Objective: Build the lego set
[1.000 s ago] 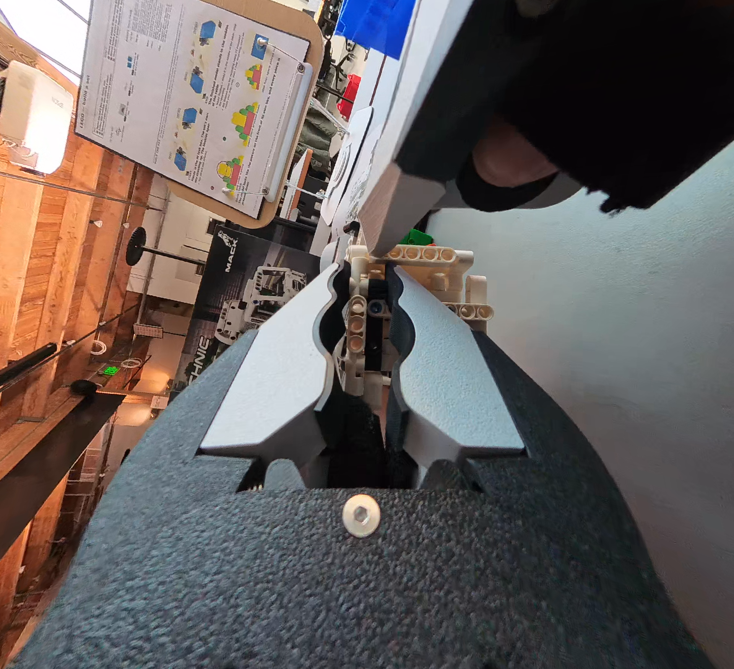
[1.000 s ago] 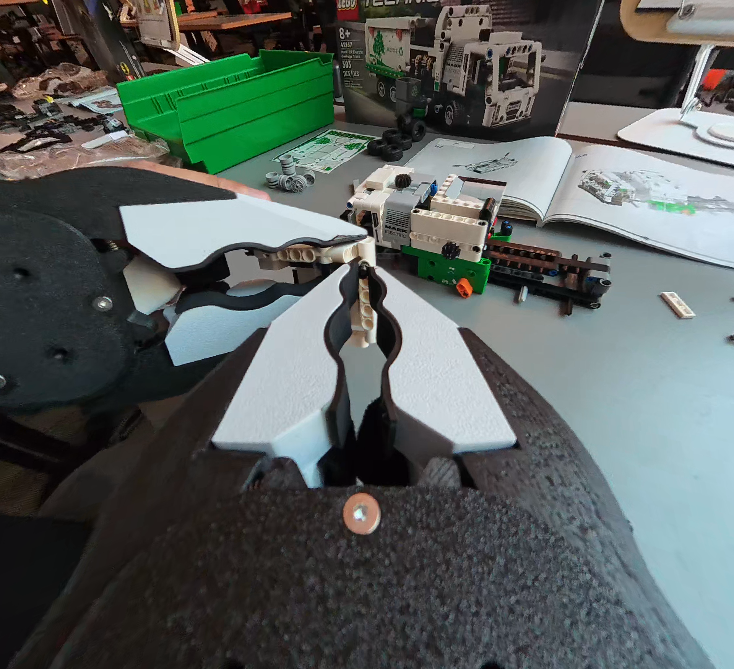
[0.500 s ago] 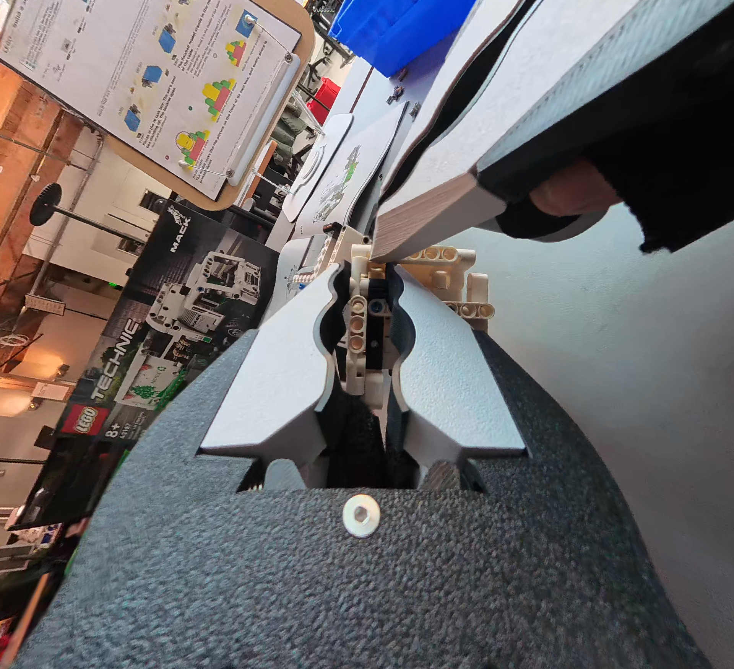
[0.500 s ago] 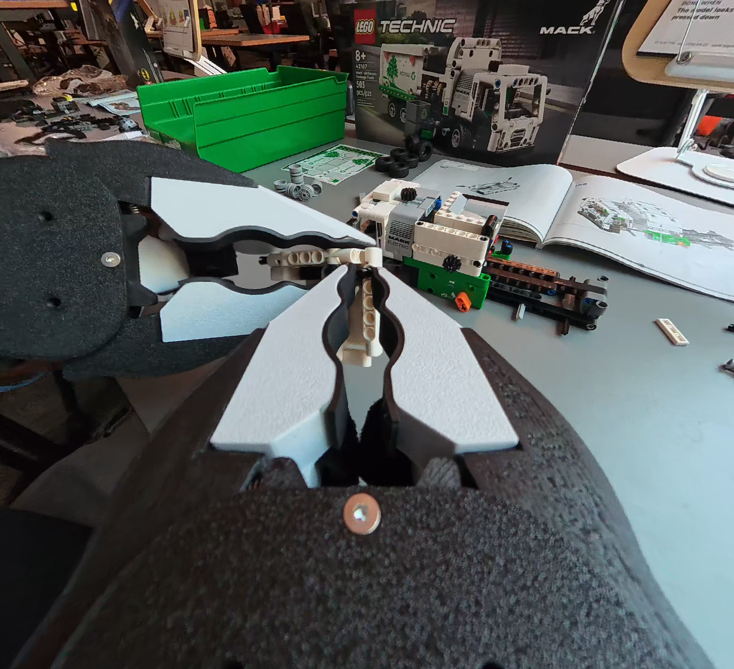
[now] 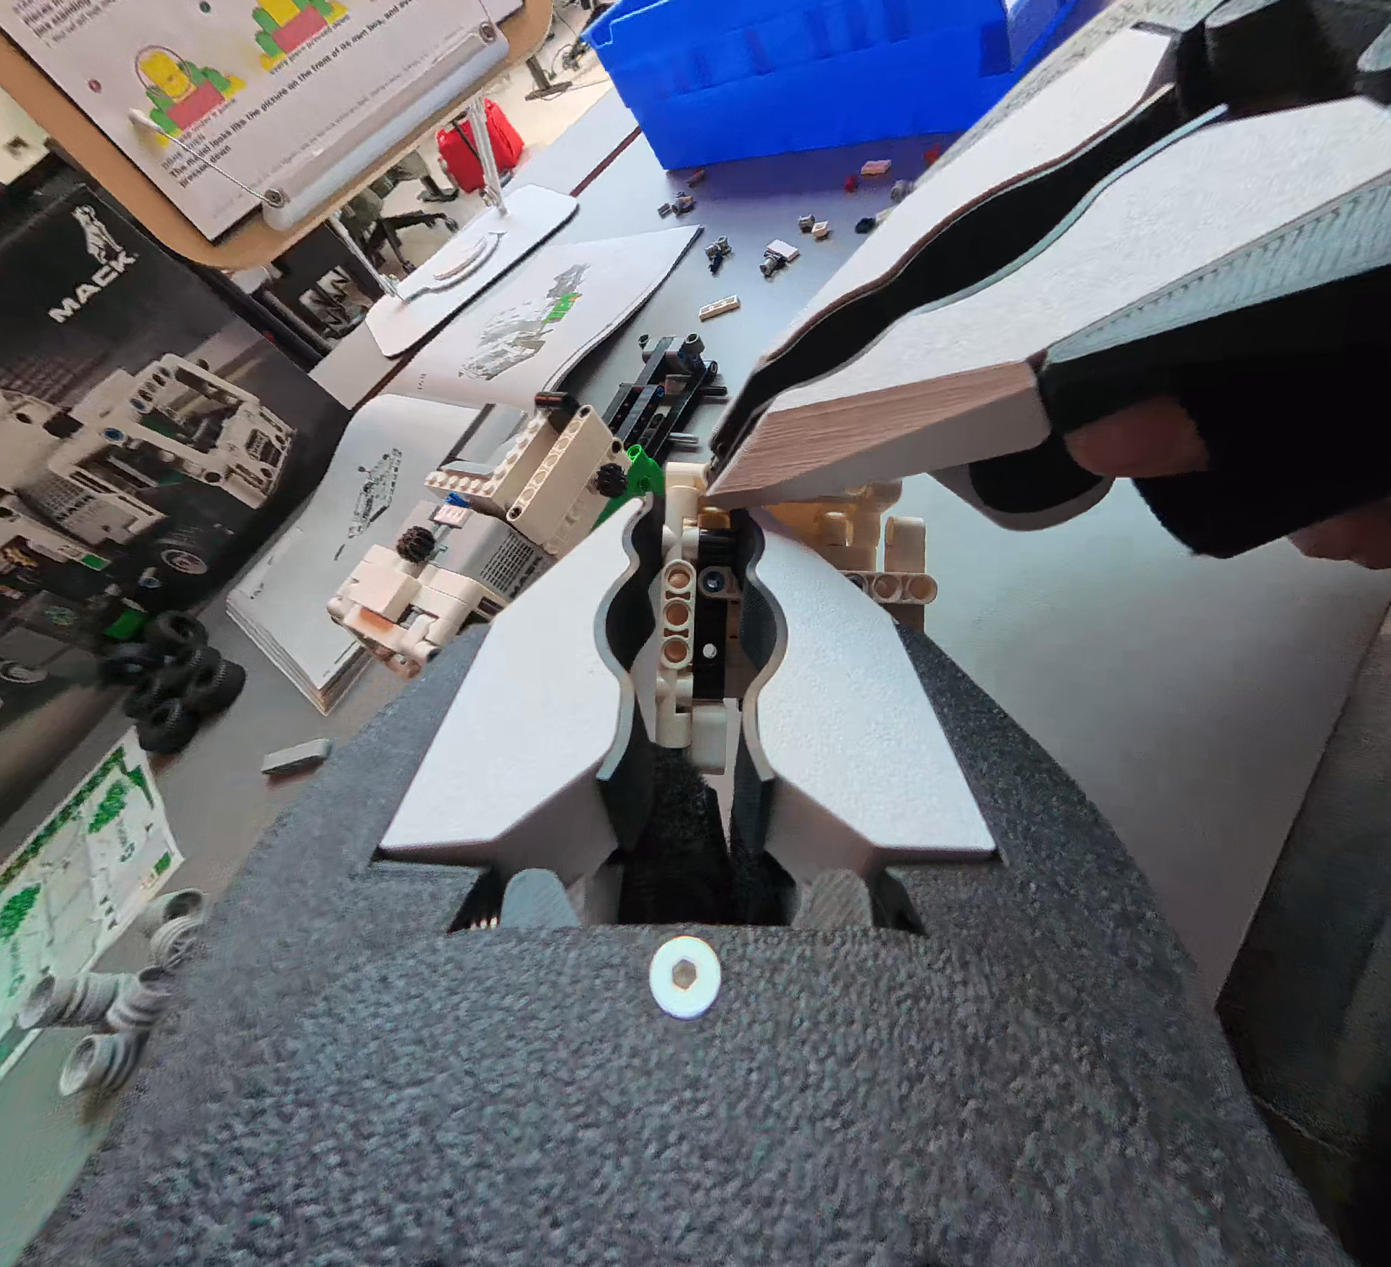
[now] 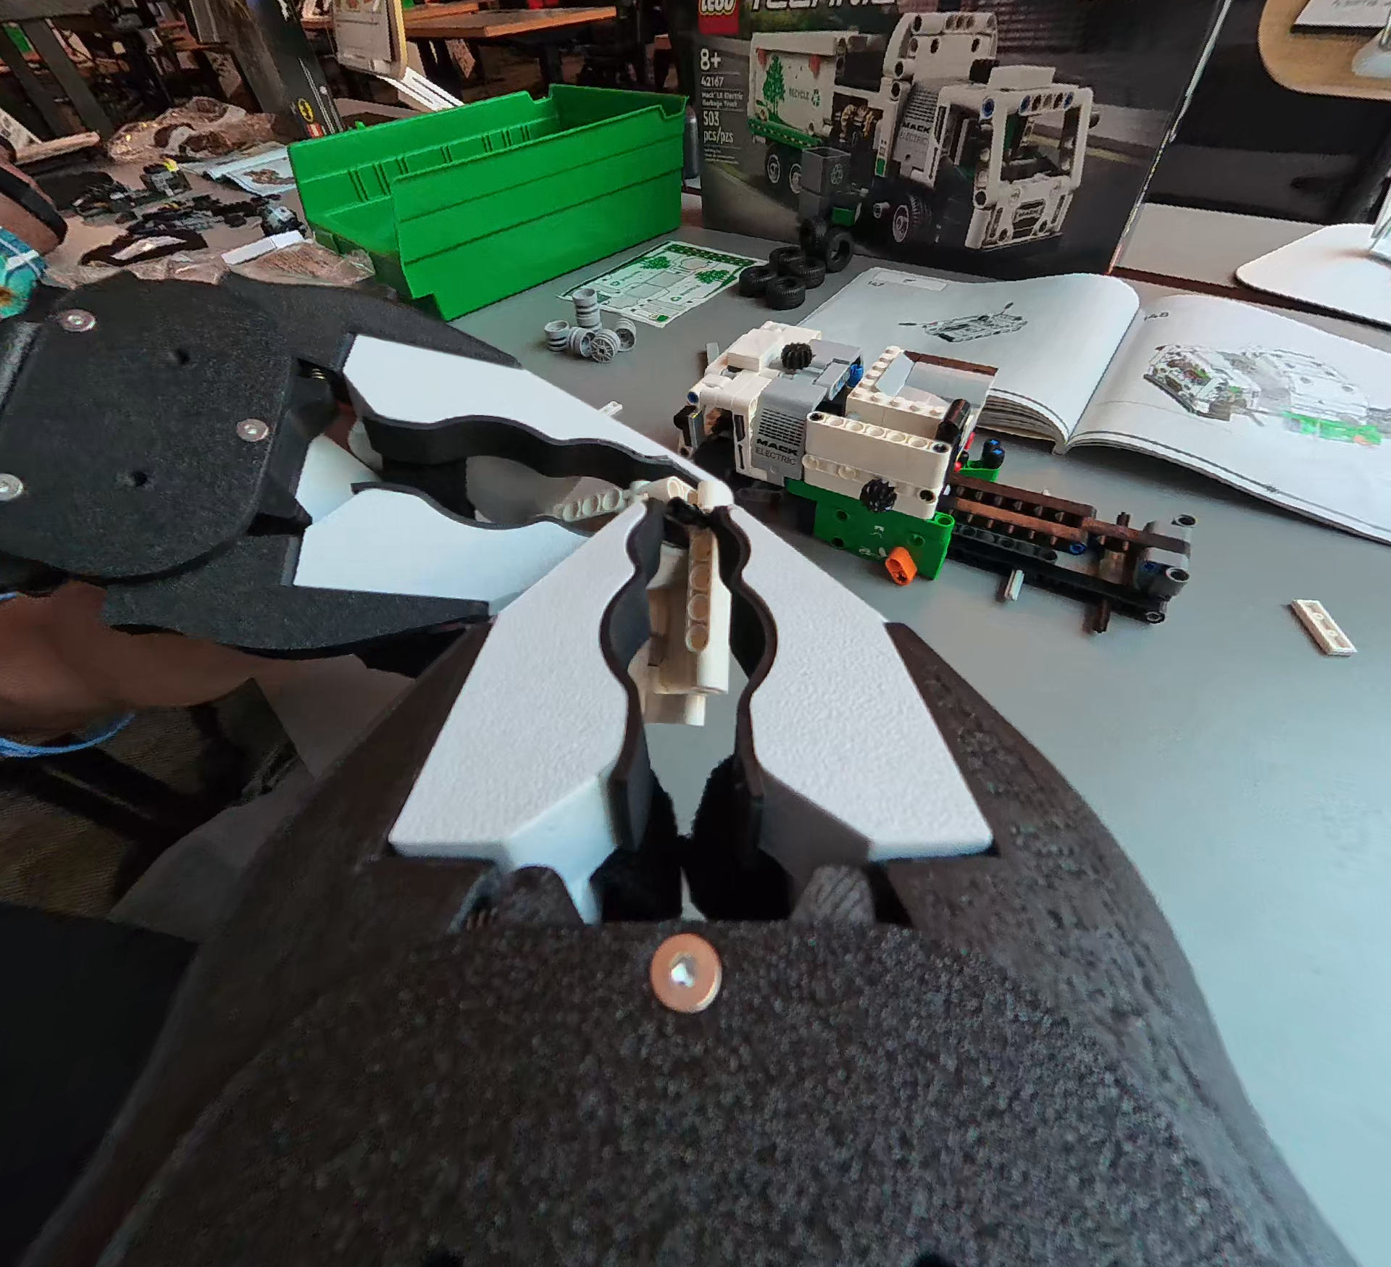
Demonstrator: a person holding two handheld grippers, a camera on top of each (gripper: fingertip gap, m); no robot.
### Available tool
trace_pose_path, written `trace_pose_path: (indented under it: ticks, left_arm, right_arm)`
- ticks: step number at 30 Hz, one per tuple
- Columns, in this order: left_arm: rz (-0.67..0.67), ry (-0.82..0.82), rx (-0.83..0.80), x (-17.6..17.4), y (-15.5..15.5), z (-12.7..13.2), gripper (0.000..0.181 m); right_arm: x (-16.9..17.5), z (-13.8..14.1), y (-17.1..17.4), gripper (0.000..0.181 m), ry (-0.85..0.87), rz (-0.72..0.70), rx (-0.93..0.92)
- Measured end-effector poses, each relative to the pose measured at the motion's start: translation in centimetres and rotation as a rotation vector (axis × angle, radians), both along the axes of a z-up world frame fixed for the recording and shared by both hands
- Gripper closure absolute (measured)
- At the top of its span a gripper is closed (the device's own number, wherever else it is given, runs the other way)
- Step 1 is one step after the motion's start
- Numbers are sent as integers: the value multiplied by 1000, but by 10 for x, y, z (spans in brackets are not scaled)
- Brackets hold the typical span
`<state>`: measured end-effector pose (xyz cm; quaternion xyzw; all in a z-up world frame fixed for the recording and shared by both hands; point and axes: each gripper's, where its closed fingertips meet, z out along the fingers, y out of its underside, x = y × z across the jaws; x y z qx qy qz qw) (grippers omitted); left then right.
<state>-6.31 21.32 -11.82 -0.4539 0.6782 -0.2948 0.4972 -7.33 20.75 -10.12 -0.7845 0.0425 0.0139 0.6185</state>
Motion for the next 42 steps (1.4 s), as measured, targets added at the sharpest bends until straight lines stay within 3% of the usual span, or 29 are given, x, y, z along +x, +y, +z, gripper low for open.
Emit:
trace_pose_path:
  ticks: [4,7,11,14,19,31,41,42]
  left_arm:
    - [1,6,-57,-1,1,-1,165]
    - [5,-28,-58,-2,2,4,165]
    - [-12,-146,-5,-8,-2,24,165]
    - [-20,-211,68,-11,-5,35,165]
    - [-26,-231,146,-12,-8,36,165]
    - [5,-225,133,-7,-11,33,165]
    - [-5,-237,107,-6,-13,32,165]
    - [-6,-247,98,-8,-12,33,165]
  right_arm:
    - [-3,2,0,160,51,18,7]
    - [0,10,-3,158,210,48,67]
    - [-7,25,-8,141,644,286,207]
    - [-17,30,-9,134,733,404,230]
    - [-17,30,-8,143,685,415,219]
    - [-9,24,-7,157,630,343,249]
    - [-8,24,-10,157,575,345,239]
    - [-9,26,-12,149,554,363,241]
